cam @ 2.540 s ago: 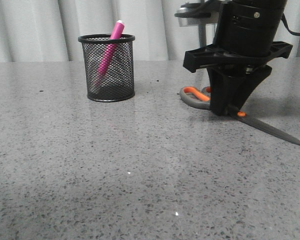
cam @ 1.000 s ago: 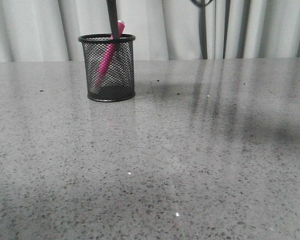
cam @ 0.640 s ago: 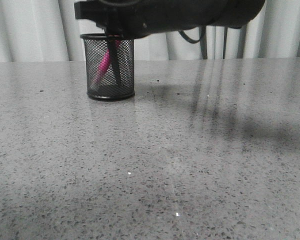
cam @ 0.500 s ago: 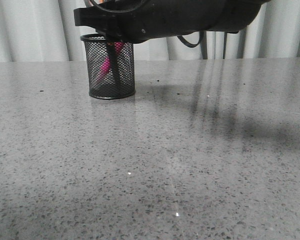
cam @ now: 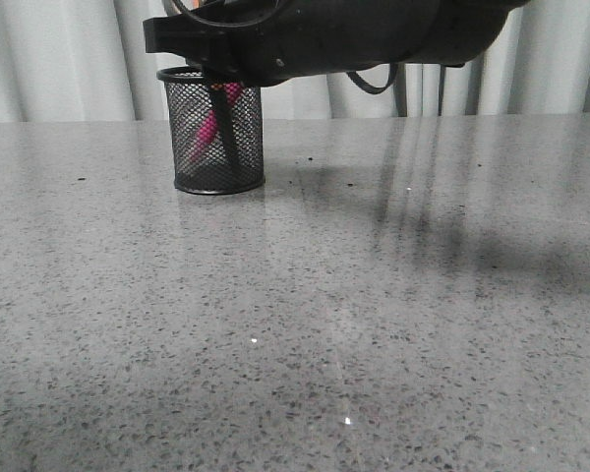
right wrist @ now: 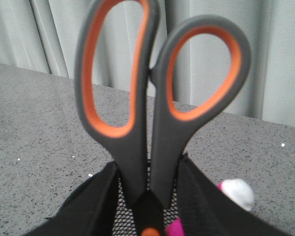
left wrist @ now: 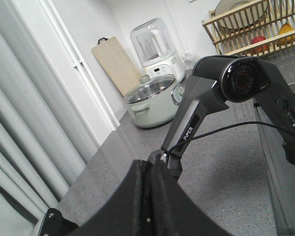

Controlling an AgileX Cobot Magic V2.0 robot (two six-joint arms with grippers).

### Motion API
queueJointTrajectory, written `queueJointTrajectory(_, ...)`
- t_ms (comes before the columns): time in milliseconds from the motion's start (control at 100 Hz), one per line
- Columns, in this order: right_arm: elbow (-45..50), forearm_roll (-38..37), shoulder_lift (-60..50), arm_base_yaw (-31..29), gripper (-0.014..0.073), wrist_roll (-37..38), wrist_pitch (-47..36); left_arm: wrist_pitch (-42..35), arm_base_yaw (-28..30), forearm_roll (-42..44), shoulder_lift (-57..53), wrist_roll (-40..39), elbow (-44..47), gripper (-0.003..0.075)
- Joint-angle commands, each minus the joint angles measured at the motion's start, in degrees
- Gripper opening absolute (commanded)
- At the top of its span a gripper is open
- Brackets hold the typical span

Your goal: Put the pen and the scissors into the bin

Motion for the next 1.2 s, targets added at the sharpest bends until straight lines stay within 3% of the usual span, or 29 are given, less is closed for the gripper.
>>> queueJointTrajectory(0, -1.14, 0.78, -1.52, -0.05, 0.0365, 0.03, 0.33, -1.76, -0.44, -4.99, 0.32, -0.74, -1.21, 0.0000)
queueJointTrajectory(120, -1.14, 1.64, -1.76, -0.05, 0.0447, 0.03, -0.31, -1.86, -0.44, -6.42, 0.32, -0.74, -1.21, 0.0000)
queueJointTrajectory(420, -1.14, 1.64, -6.49, -0.05, 0.0447, 0.03, -1.59, -2.49, -0.44, -6.78, 0.22, -0.74, -1.21, 0.0000)
queueJointTrajectory(570, -1.04, 1.54, -12.32, -0.05, 0.0438, 0.03, -1.48, -6.35, -0.44, -6.84, -0.81, -2.76, -1.05, 0.0000)
queueJointTrajectory(670, -0.93, 0.92, -17.28, -0.05, 0.0324, 0.03, 0.67, -12.49, -0.44, -6.84, -3.24, -3.07, 1.14, 0.0000)
queueJointTrajectory(790, 0.20, -3.03, -25.08, -0.05, -0.0080, 0.03, 9.78, -22.75, -0.44, -6.62, -8.48, -3.07, 7.32, 0.0000)
queueJointTrajectory(1000, 10.31, -9.56, -40.42, -0.05, -0.0069, 0.03, 14.14, -42.04, -0.44, -8.47, -20.32, -3.16, 23.30, 0.0000)
queueJointTrajectory(1190, 24.55, -10.56, -55.71, -0.05, -0.0069, 0.03, 28.25, -43.67, -0.44, -10.58, -27.65, -3.16, 33.26, 0.0000)
